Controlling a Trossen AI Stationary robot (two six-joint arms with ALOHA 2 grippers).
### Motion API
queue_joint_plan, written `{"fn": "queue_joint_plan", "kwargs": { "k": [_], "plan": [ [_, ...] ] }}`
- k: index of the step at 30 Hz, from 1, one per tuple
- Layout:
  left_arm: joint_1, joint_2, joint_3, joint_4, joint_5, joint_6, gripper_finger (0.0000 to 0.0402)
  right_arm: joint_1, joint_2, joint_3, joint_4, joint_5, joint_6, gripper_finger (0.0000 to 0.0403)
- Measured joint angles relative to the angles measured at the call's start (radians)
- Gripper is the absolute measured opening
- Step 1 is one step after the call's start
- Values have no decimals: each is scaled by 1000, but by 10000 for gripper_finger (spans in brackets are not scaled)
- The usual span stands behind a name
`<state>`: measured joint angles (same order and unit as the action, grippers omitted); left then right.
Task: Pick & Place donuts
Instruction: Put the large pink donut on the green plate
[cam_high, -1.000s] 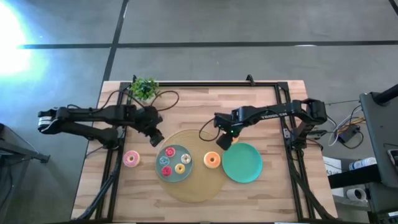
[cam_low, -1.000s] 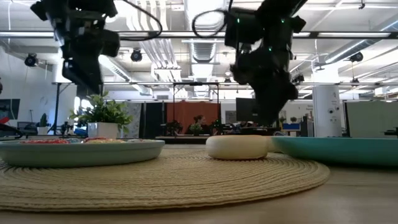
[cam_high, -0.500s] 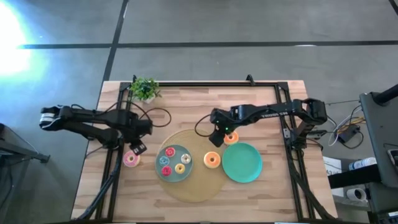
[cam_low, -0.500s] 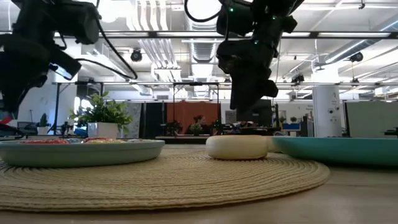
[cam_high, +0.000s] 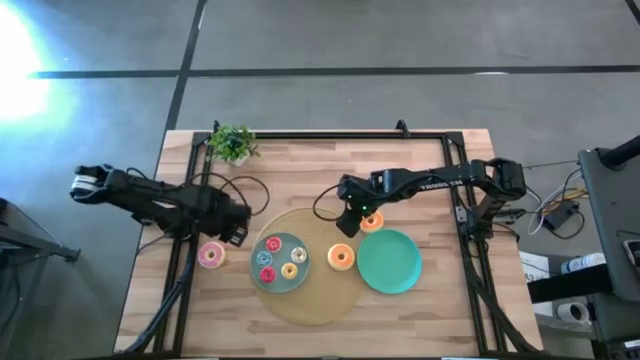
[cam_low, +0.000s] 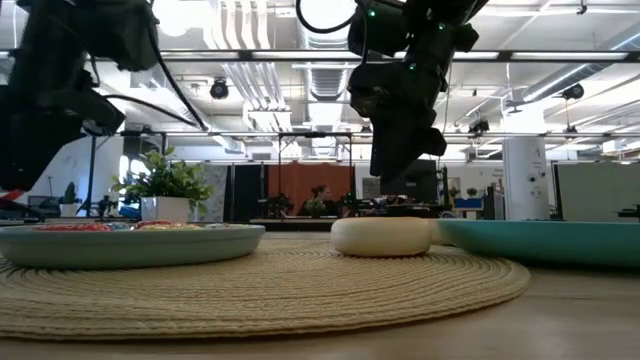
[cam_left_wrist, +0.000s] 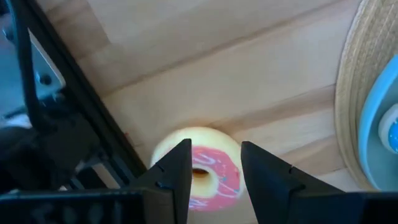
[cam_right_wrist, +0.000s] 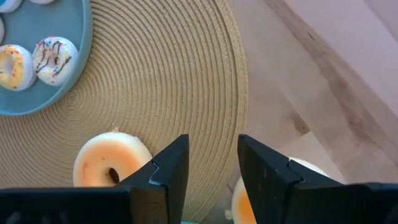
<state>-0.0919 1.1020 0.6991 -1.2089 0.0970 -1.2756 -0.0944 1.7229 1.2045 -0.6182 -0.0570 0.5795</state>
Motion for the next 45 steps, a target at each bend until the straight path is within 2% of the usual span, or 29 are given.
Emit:
{"fn": "queue_joint_plan", "kwargs": {
  "k": [7, 12, 22, 27, 40, 45],
  "plan": [
    [-226, 29, 1, 35, 25, -326, 112, -9, 0, 0, 1, 5, -40, 132],
    [-329, 81, 1, 35, 14, -452, 112, -22, 0, 0, 5, 6, -70, 128],
    [-376, 197, -1, 92, 16, -459, 113, -38, 0, 0, 8, 7, -87, 128],
    [-376, 202, -1, 156, 18, -429, 113, -38, 0, 0, 10, 7, -93, 124],
    [-453, 202, -1, 135, -33, -503, 113, -37, 0, 0, 14, 5, -85, 123],
    [-456, 202, -28, 157, -37, -514, 136, -37, 0, 0, 34, 5, -84, 123]
  ]
}}
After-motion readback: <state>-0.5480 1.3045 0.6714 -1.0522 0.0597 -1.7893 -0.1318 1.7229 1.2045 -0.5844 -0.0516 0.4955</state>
